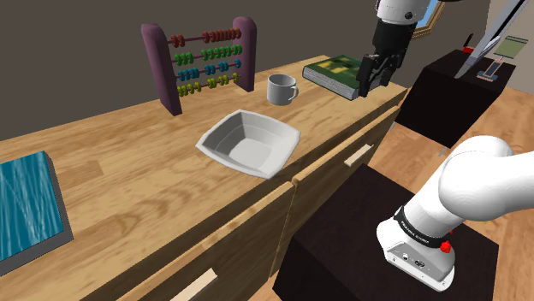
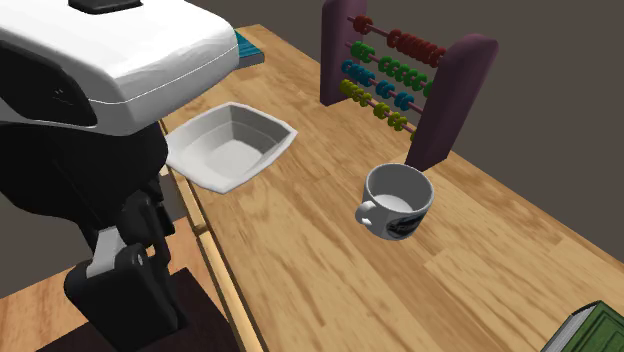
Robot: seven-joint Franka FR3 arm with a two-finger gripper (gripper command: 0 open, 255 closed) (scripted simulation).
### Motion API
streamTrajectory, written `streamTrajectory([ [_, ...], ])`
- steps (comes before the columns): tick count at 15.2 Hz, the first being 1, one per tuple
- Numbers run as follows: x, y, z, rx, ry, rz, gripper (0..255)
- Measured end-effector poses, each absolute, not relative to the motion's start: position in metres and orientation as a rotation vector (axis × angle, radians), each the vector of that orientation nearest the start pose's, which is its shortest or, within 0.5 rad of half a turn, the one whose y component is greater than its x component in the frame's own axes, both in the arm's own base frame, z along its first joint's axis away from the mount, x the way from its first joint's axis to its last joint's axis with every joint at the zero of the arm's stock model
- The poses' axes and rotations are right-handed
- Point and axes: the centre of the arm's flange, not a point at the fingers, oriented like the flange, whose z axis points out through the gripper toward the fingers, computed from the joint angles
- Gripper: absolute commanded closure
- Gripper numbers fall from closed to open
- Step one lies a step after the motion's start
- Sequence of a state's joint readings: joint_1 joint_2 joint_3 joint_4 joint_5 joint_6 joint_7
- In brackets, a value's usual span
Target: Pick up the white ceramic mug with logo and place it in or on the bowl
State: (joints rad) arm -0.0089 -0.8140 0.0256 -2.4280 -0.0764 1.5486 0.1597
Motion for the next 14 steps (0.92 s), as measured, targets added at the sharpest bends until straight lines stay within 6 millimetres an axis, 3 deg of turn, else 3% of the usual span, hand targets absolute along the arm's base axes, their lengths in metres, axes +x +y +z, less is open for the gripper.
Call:
streamTrajectory([
  [2,0.301,-0.001,0.563,-3.230,0.247,0.092,0],
  [4,0.320,0.003,0.556,-3.227,0.254,0.088,0],
  [14,0.445,0.018,0.530,-3.205,0.298,0.062,0],
])
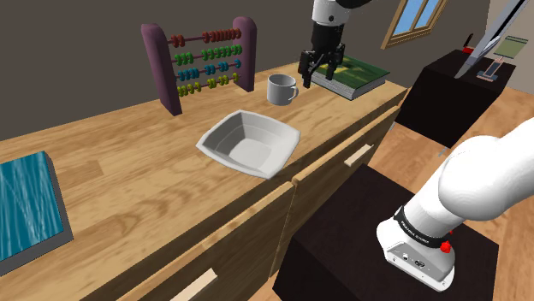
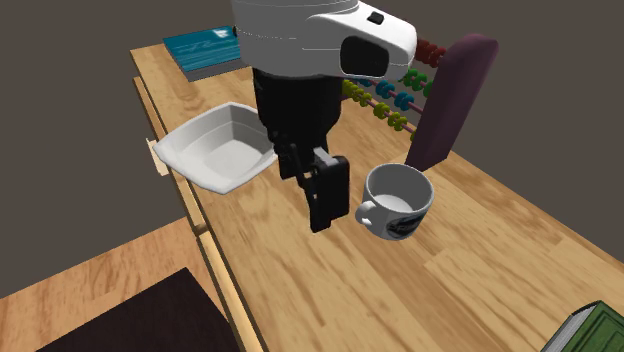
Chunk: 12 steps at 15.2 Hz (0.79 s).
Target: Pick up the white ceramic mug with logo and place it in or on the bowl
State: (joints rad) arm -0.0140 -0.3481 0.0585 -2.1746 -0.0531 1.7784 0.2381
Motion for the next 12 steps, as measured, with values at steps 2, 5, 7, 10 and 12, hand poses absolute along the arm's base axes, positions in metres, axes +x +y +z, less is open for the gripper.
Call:
streamTrajectory([
  [2,0.471,0.019,0.523,-3.201,0.307,0.056,0],
  [5,0.508,0.028,0.517,-3.193,0.321,0.048,0],
  [7,0.531,0.029,0.511,-3.189,0.329,0.043,0],
  [10,0.571,0.033,0.501,-3.182,0.343,0.035,0],
  [12,0.593,0.035,0.499,-3.177,0.352,0.030,0],
])
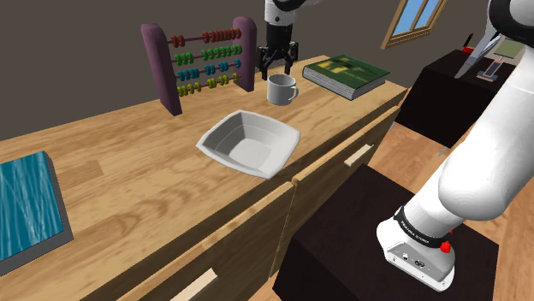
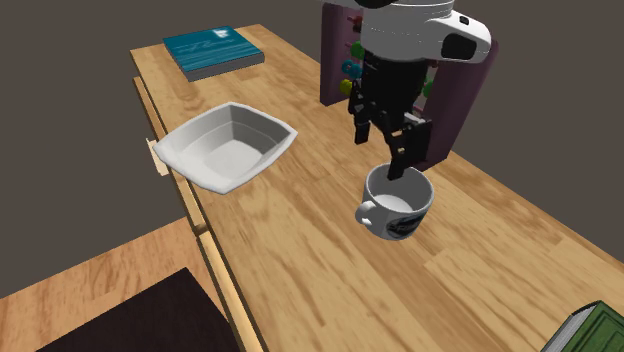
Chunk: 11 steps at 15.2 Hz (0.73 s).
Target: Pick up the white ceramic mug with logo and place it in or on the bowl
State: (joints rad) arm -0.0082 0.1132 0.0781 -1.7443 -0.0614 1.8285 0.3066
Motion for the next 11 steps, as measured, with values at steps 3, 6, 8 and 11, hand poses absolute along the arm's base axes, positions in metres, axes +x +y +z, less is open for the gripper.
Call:
streamTrajectory([
  [3,0.608,0.035,0.489,-3.174,0.357,0.028,0],
  [6,0.610,0.036,0.474,-3.174,0.357,0.027,0],
  [8,0.610,0.035,0.460,-3.174,0.358,0.027,0],
  [11,0.610,0.034,0.455,-3.174,0.358,0.027,0],
])
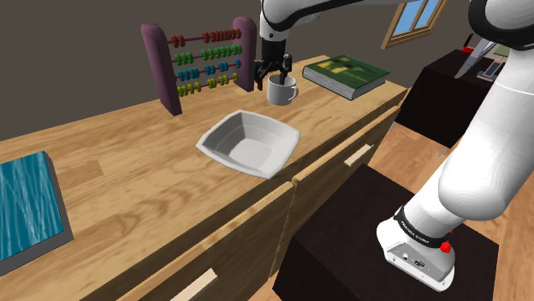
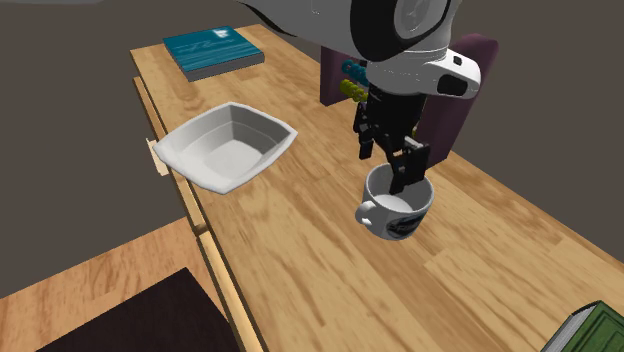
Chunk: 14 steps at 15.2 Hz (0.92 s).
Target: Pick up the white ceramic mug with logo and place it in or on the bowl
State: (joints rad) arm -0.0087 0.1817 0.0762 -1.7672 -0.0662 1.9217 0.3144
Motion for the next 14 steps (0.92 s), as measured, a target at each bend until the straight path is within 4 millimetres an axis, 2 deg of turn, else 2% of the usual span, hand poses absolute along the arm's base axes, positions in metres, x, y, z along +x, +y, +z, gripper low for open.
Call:
streamTrajectory([
  [4,0.6097,0.0340,0.4544,-3.174,0.358,0.027,0],
  [5,0.6097,0.0340,0.4544,-3.174,0.357,0.026,255],
  [14,0.6097,0.0341,0.4544,-3.174,0.357,0.026,255],
])
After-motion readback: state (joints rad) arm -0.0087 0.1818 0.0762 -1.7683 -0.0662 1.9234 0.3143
